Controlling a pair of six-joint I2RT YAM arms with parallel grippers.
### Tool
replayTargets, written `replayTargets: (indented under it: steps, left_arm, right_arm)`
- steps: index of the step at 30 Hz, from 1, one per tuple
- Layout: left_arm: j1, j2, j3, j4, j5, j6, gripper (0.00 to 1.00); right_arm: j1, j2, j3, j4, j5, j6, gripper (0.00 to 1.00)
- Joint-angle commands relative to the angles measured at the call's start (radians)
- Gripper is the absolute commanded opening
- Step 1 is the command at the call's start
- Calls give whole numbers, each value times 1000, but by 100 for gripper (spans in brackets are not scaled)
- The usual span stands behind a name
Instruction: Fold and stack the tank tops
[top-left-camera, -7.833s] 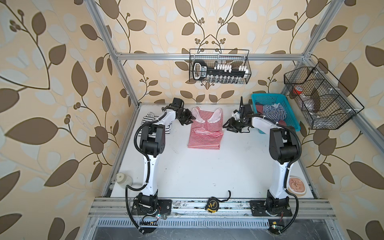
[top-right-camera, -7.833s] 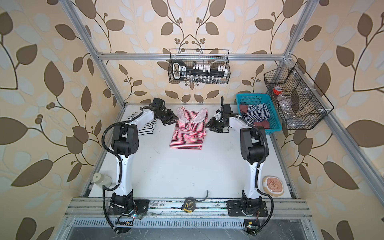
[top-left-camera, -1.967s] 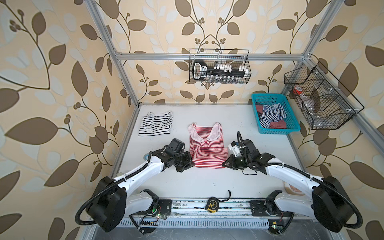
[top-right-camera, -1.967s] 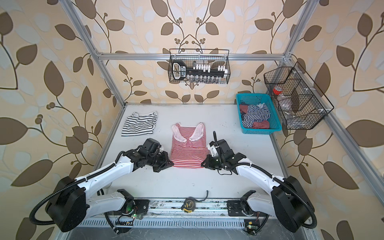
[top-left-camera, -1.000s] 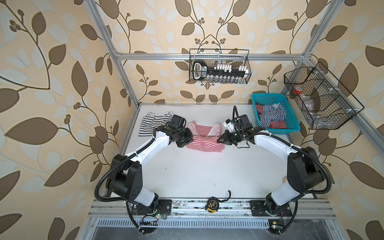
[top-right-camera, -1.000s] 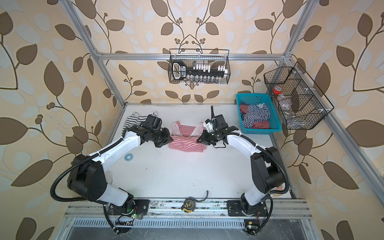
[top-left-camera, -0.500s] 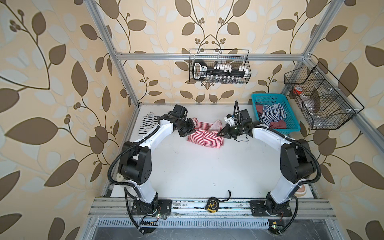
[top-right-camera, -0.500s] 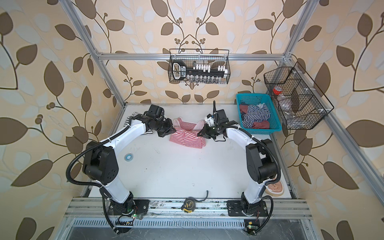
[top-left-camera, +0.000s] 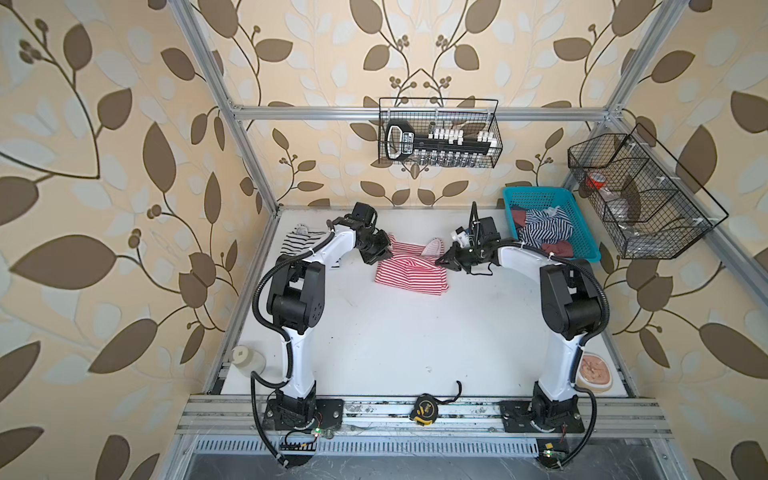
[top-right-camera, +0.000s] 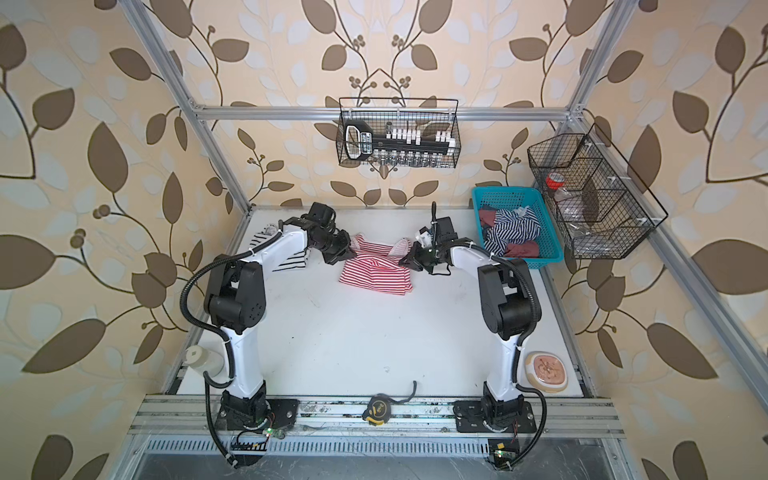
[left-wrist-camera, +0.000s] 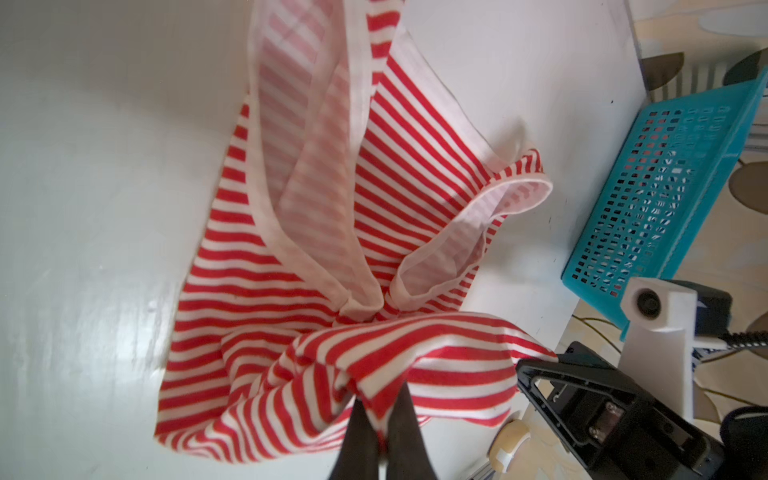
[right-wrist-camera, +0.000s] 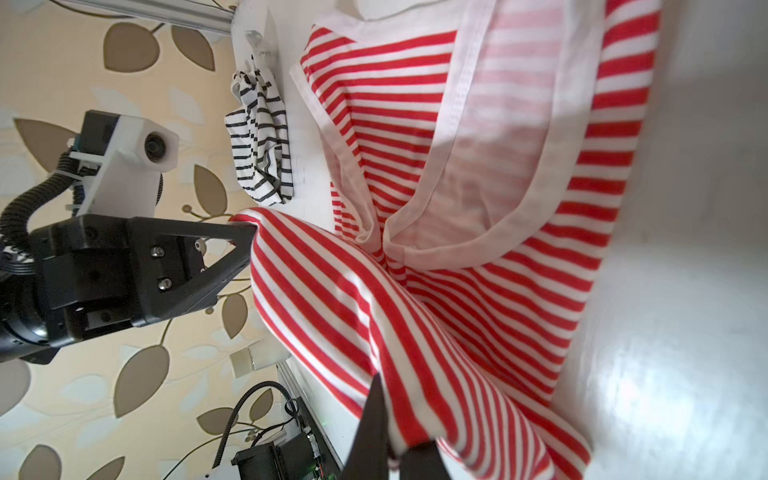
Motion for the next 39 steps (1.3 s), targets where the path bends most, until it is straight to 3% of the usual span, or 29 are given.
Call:
replayTargets:
  steps: [1,3,8,11,14,16,20,24,27,34,39]
  left_arm:
    - [18,35,68,6,20,15,3]
    - [24,61,89,18,19,9,4]
    - [45,125,145,75,35,-29,14]
    - [49,161,197,88,54,-41,33]
    - [50,182,236,105,59,-56,43]
    - [57,179,255,121,62,-70,44]
    - [69,127,279,99,30,-52,47]
    - [70,19,236,50,-33,-9,48]
    - [57,-69,123,63,-29,-5,43]
    - [8,-142,-138,196,36,-50,9]
    - [-24,-104,-201,276,78,-59,0]
  right_arm:
    - [-13,51,57,51,-21,39,12]
    - [-16,79,81,62,-25,51,18]
    - [-30,144,120,147,-40,114,21]
    - [-40,164,134,193,-45,148,24]
    - [-52,159,132,237,-48,178,28]
    - [-58,138,125,254,-44,184,29]
    - [-62,53,89,263,-21,165,45]
    - [-52,-44,35,233,-8,125,47]
    - [-22,-96,-14,212,0,90,42]
    - [67,-20,-30,219,-28,83,2]
    - [85,90,32,243,-49,97,0]
